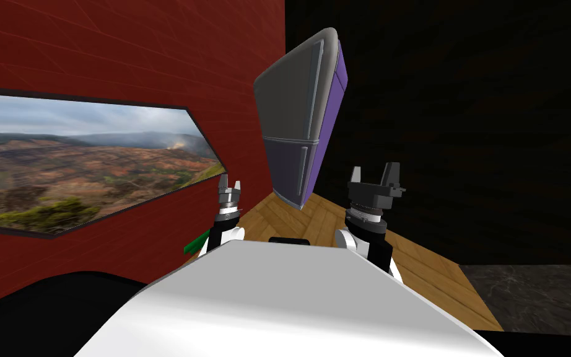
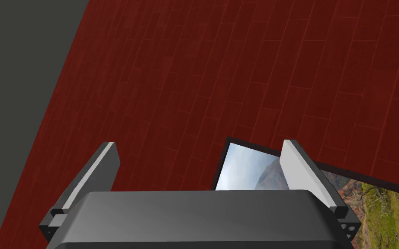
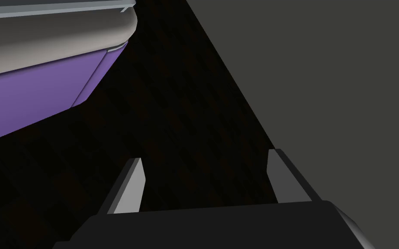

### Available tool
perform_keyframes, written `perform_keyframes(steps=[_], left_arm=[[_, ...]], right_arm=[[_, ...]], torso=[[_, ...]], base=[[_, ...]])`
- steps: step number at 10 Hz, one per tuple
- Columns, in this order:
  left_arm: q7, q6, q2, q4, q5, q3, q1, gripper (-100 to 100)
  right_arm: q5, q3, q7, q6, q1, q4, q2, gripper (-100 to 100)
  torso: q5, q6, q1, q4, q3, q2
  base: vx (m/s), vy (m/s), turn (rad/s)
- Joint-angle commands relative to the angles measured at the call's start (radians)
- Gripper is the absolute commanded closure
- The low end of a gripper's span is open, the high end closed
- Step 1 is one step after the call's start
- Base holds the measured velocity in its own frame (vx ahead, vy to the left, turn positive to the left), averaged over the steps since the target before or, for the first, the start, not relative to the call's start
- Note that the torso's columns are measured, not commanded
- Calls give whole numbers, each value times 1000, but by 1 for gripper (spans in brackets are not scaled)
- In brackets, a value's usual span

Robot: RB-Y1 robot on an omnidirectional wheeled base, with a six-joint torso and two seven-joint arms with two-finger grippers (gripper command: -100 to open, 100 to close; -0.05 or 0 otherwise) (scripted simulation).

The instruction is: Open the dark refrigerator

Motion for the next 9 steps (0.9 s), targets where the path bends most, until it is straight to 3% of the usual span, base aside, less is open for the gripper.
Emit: perform_keyframes(steps=[1, 9], left_arm=[[0, 0, 0, 0, 0, 0, 0, 0], [0, 0, 0, 0, 0, 0, 0, 0]], right_arm=[[0, 0, 0, 0, 0, 0, 0, 0], [0, 0, 0, 0, 0, 0, 0, 0]], torso=[[0, 0, 0, 41, -82, 40], [0, 0, 0, 617, -1234, 618]], base=[[0, 0, 0], [0, 0, 0]])
